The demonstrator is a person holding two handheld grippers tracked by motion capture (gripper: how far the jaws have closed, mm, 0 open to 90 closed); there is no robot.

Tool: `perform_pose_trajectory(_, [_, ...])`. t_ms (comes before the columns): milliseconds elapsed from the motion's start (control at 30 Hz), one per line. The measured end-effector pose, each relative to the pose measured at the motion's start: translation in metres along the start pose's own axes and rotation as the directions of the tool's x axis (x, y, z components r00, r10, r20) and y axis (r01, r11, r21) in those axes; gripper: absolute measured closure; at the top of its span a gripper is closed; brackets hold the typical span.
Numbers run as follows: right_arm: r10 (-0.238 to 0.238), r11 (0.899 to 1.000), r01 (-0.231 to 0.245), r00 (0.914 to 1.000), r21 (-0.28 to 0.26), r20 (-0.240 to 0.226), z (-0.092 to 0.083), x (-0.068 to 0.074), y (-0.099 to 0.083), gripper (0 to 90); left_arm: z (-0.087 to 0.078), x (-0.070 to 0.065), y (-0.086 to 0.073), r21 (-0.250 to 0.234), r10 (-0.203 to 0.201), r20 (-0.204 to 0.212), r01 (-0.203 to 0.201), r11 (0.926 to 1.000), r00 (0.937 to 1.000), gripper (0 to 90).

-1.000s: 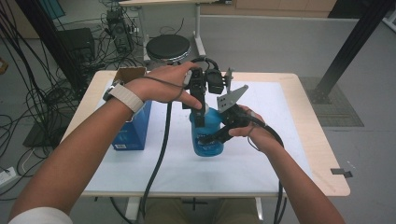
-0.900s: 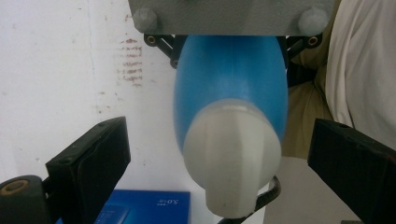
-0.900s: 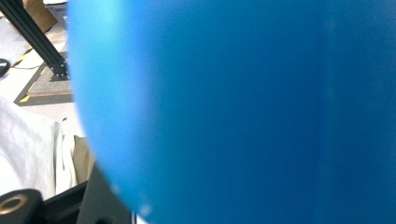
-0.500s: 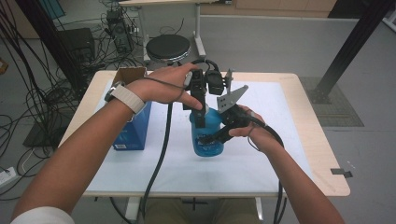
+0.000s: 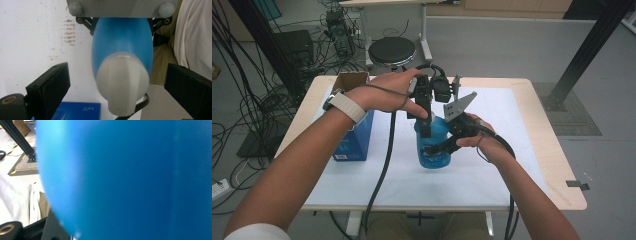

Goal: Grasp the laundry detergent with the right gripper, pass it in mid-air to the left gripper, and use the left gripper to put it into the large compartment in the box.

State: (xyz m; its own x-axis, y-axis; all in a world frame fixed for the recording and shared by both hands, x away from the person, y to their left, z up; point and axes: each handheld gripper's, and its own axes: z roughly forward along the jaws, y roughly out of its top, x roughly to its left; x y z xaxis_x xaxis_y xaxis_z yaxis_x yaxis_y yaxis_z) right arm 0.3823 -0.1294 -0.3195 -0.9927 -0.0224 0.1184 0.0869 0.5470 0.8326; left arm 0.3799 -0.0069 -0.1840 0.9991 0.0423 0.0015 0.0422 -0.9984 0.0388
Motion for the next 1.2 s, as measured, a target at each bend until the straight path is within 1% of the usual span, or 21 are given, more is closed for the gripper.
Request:
perform_pose_trajectory(133, [-0.003, 1.0, 0.003, 1.0, -0.003, 0.0, 0.0003, -0.0004, 0.0001, 43.5, 0.0011, 0.0004, -0.0012, 0.005, -0.001, 0.001, 0.001, 1.0, 1.0, 7.0])
perform_pose_trajectory(167, [0.003, 1.0, -0.003, 1.0, -0.001, -0.001, 0.0001, -0.0003, 0.0, 43.5, 0.0015, 0.0003, -0.0015, 0.004, -0.002, 0.002, 0.002, 1.0, 1.0, 7.0])
perform_pose_trajectory(333, [-0.007, 1.0, 0.007, 1.0, -0.004, 0.0, 0.0009, -0.0006, 0.0, 43.5, 0.0023, 0.0006, -0.0028, 0.006, -0.006, 0.003, 0.006, 1.0, 1.0, 7.1])
perform_pose_trajectory(467, [-0.006, 1.0, 0.006, 1.0, -0.007, 0.002, 0.0008, -0.0007, -0.0001, 43.5, 0.002, 0.0006, -0.0033, -0.001, -0.009, 0.004, 0.009, 1.0, 0.9999, 7.1])
perform_pose_trajectory(567, [-0.007, 1.0, 0.007, 1.0, -0.007, 0.004, 0.0007, -0.0008, -0.0001, 43.4, 0.0024, 0.0, -0.003, 0.001, -0.002, -0.002, 0.002, 1.0, 1.0, 7.1])
perform_pose_trajectory(700, [0.003, 1.0, -0.003, 1.0, 0.002, -0.003, 0.0008, -0.0002, -0.0005, 43.4, 0.0026, -0.0003, -0.0023, -0.001, -0.001, -0.003, 0.001, 1.0, 1.0, 7.1])
perform_pose_trajectory(1067, [0.001, 1.0, -0.001, 1.0, 0.005, -0.002, 0.001, -0.0004, -0.0008, 43.4, 0.0032, 0.0002, -0.0038, -0.009, -0.01, -0.003, 0.01, 0.9999, 0.9999, 7.3])
perform_pose_trajectory(1200, [0.002, 1.0, -0.002, 1.0, 0.007, -0.004, 0.0017, -0.0003, -0.001, 43.4, 0.0037, 0.0003, -0.0038, -0.001, -0.005, -0.004, 0.005, 1.0, 1.0, 7.3])
